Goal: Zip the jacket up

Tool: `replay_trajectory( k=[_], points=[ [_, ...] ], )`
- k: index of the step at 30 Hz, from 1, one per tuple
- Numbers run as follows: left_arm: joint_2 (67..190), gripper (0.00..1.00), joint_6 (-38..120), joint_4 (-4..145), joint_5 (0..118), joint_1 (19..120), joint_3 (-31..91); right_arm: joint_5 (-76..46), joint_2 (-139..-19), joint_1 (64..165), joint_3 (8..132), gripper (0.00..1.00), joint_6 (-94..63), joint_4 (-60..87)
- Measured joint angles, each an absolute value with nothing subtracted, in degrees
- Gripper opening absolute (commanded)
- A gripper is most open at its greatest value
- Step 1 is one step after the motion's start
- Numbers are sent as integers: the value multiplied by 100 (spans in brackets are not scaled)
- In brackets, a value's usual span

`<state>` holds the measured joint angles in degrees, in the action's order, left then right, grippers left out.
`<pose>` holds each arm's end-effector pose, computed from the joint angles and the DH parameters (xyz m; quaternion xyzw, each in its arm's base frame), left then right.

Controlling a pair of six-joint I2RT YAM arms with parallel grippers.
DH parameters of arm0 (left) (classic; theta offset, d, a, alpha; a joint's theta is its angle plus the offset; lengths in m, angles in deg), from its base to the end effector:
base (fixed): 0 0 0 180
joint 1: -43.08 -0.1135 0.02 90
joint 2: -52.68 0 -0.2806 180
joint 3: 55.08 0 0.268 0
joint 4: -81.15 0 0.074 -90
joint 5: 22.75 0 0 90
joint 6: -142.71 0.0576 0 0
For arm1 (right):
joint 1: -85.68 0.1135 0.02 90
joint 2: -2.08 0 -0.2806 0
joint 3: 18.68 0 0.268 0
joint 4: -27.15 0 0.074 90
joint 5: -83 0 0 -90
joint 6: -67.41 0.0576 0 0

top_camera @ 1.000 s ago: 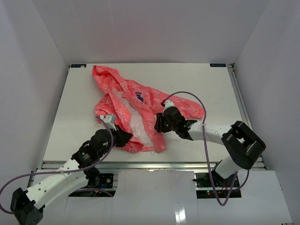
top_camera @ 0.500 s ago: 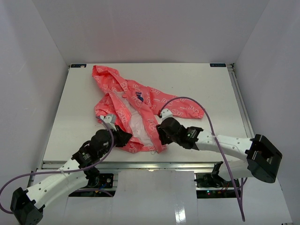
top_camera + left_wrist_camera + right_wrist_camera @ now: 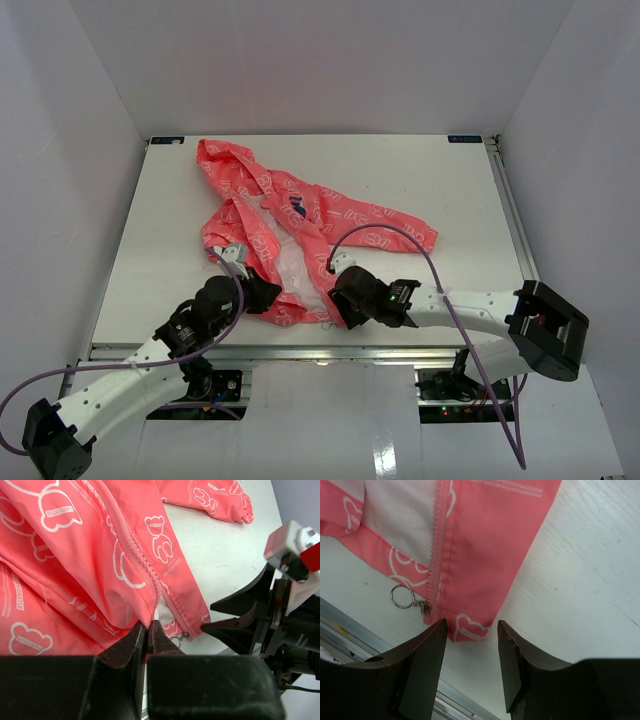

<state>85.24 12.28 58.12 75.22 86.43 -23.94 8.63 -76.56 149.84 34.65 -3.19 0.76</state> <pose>0.1296 -0.1114 0.2036 -0.0162 0.8395 -0.3171 0.4410 0.1392 0.2518 0.1724 -0.3151 0.8824 0.1207 0.3279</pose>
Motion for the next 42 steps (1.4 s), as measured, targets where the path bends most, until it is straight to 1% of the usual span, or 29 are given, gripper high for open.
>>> replay_trajectory(
  k=[5,24,30,42],
  points=[
    [8521,0,1228,5812,7540,8643,-2394,948,-7887,15207,3513,51,-336,67],
    [8516,0,1226,5812,7544,8643,-2396,1783,-7916,15633,4026,51,-197,-248],
    [8497,0,1226,5810,7544,8643,-2396,1807,-8320,15631,4043,51,-193,-258],
    [8471,0,1226,5803,7553,8643,-2396,1805,-8466,15607,4047,44,-156,-231]
  ],
)
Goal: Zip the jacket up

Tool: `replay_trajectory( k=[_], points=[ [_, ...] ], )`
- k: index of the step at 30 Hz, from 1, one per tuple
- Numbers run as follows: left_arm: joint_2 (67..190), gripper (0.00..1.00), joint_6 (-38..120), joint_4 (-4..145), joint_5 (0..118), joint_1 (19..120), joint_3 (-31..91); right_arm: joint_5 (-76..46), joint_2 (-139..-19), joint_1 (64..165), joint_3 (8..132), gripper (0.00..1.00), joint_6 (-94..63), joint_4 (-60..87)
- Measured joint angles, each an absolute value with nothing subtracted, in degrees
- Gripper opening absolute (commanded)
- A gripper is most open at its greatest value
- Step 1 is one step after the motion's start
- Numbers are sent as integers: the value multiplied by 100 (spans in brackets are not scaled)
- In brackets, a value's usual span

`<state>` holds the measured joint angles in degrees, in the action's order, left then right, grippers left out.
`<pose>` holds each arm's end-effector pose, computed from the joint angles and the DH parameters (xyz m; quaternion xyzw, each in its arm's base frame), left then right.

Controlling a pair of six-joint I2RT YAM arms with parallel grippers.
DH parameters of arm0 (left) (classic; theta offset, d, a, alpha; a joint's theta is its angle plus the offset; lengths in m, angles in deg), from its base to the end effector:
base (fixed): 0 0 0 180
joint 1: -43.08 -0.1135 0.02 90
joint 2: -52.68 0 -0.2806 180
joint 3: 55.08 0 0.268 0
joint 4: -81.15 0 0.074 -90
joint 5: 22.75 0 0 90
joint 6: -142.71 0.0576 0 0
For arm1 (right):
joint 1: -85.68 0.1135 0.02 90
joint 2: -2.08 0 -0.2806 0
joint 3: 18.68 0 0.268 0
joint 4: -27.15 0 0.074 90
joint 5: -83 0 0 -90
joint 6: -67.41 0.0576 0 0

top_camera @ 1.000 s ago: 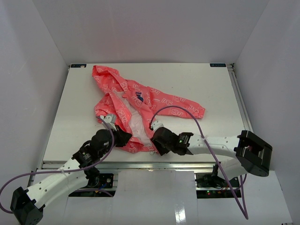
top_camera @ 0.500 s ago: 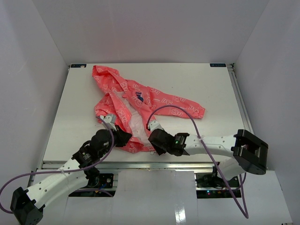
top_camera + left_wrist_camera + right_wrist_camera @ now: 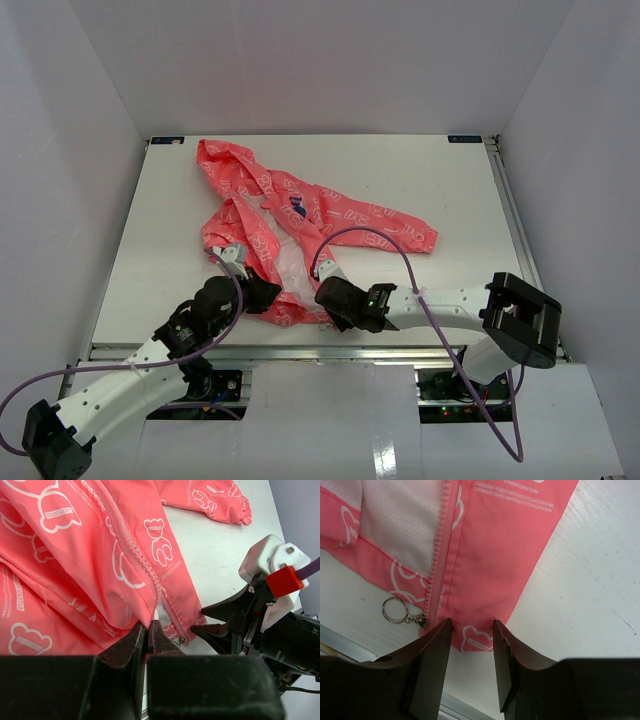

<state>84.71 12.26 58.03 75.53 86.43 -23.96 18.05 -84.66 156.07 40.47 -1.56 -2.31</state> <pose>0.1291 -0.1105 0.2047 -0.0181 0.8374 -0.3176 0.4446 0.1271 0.2840 0.1636 -0.3350 0.8763 0.0530 0.3422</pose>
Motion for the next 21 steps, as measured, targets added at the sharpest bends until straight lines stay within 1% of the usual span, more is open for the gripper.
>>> replay_trajectory(
  k=[16,19,21],
  points=[
    [8430,0,1224,5790,7584,8643,-2399,1534,-8643,15507,4028,46,10,-89],
    [8411,0,1224,5790,7585,8643,-2399,1524,-8663,15505,4026,42,55,-68],
    [8406,0,1224,5790,7586,8643,-2399,1499,-8680,15489,4026,33,89,-45]
  ],
)
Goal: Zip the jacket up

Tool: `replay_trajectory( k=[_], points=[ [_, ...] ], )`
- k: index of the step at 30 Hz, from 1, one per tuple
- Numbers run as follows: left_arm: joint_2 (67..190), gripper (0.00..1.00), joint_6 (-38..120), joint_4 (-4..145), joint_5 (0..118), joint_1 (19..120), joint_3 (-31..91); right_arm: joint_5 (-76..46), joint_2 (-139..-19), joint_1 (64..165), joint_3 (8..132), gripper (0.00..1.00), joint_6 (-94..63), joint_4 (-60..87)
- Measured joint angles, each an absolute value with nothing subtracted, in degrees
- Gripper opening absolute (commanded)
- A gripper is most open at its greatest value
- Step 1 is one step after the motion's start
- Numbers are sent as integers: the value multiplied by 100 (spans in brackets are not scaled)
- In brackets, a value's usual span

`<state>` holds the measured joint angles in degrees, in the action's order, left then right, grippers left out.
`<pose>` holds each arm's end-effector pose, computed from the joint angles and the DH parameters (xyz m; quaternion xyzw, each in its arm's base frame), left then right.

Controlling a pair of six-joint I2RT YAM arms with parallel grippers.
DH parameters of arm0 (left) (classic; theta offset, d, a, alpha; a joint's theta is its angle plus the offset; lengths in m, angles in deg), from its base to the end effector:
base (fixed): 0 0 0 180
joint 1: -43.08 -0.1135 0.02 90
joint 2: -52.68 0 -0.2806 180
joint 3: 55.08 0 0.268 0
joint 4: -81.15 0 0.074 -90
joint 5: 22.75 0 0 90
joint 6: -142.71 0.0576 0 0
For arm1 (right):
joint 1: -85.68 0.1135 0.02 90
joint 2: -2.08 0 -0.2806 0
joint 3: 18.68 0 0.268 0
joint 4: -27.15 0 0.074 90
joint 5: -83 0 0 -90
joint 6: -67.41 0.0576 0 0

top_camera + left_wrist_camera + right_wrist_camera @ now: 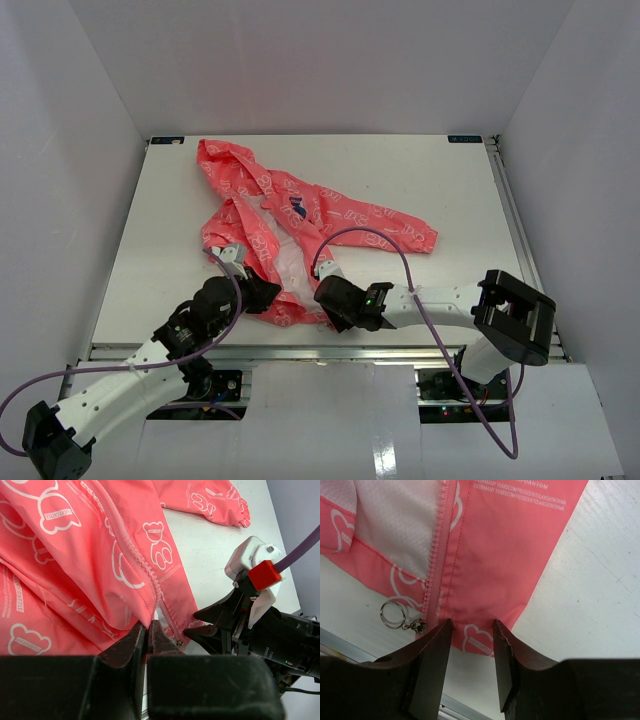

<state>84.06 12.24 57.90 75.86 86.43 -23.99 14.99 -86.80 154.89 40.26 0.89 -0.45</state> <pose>0.1284 -0.1094 0.2060 -0.0202 0.8349 -0.3183 0.4486 0.1320 0.2870 0.1528 -0.3171 0.8892 0.0721 0.3219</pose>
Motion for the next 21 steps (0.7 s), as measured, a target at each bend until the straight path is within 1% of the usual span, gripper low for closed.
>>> replay_trajectory(
  k=[4,6,10,13,15,16,18,19,20,21],
  points=[
    [8401,0,1222,5788,7590,8643,-2399,1447,-8714,15464,4021,14,136,69],
    [8389,0,1222,5786,7592,8643,-2399,1445,-8717,15445,4016,8,153,108],
    [8379,0,1222,5786,7594,8643,-2399,1448,-8681,15426,3974,8,194,161],
    [8381,0,1222,5786,7598,8643,-2399,1455,-8641,15426,3969,14,205,120],
    [8381,0,1222,5786,7603,8643,-2399,1465,-8611,15426,3969,21,199,65],
    [8381,0,1222,5786,7606,8643,-2399,1472,-8603,15426,3969,21,186,48],
    [8381,0,1222,5786,7611,8643,-2399,1474,-8601,15419,3969,19,177,25],
    [8381,0,1222,5786,7613,8643,-2399,1475,-8601,15413,3969,16,171,12],
    [8379,0,1222,5786,7615,8643,-2399,1483,-8601,15409,3969,16,168,8],
    [8381,0,1222,5786,7616,8643,-2399,1500,-8601,15406,3969,12,164,8]
  ],
)
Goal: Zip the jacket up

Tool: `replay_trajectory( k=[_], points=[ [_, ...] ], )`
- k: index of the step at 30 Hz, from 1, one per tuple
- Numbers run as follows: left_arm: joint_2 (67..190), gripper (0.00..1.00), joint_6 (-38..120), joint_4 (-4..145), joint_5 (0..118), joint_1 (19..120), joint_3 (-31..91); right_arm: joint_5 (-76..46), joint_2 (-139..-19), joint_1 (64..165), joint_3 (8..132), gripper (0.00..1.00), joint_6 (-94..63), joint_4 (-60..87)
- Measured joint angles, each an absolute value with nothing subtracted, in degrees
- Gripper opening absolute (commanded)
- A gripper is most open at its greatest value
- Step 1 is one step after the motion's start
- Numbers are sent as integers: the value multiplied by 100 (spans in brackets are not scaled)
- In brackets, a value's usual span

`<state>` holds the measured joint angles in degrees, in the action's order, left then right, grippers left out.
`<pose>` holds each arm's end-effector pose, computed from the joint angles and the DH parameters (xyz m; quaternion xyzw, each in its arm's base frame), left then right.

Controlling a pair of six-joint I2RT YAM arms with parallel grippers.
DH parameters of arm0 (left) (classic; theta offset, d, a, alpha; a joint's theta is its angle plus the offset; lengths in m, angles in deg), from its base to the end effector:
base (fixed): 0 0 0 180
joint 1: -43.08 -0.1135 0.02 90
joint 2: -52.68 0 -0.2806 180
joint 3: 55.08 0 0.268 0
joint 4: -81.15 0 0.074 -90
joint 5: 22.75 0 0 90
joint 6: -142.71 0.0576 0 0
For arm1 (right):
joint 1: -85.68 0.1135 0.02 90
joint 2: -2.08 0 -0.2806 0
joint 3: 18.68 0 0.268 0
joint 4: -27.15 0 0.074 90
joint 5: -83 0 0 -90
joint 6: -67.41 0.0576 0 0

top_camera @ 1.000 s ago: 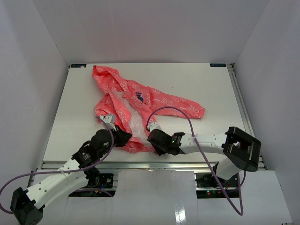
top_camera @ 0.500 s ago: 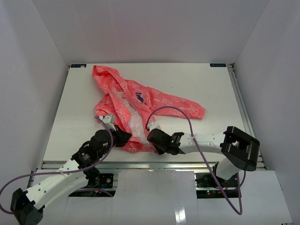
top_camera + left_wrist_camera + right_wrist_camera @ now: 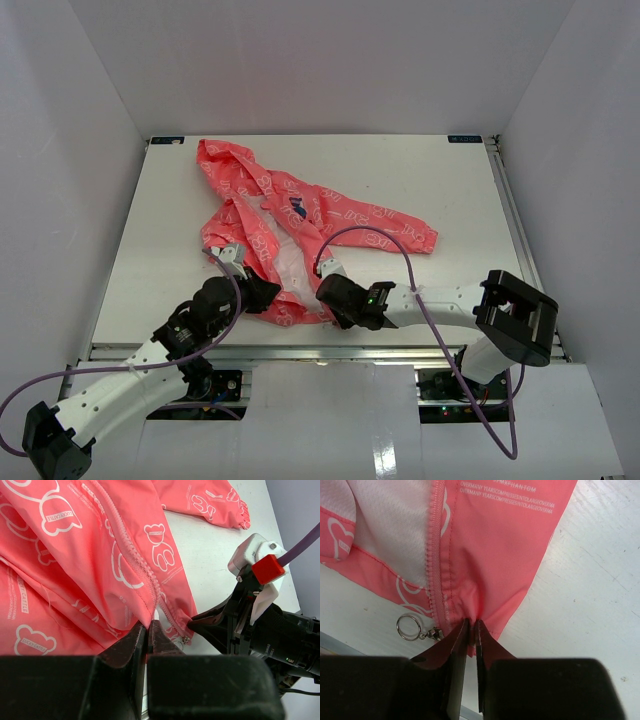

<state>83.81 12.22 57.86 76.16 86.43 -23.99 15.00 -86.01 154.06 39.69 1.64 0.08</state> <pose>0.1283 -0.1088 0.2065 -0.0219 0.8338 -0.3177 0.4510 0.1354 0.2832 0.1545 -0.3030 0.8922 0.0765 0.3260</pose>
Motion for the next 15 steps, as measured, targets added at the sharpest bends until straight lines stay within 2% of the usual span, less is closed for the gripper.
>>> replay_trajectory(
  k=[1,3,15],
  points=[
    [8381,0,1222,5786,7616,8643,-2399,1512,-8601,15405,3969,8,164,8],
    [8385,0,1222,5786,7616,8643,-2399,1539,-8603,15404,3969,8,160,21],
    [8401,0,1222,5787,7613,8643,-2399,1747,-8242,15402,3965,15,168,141]
  ],
)
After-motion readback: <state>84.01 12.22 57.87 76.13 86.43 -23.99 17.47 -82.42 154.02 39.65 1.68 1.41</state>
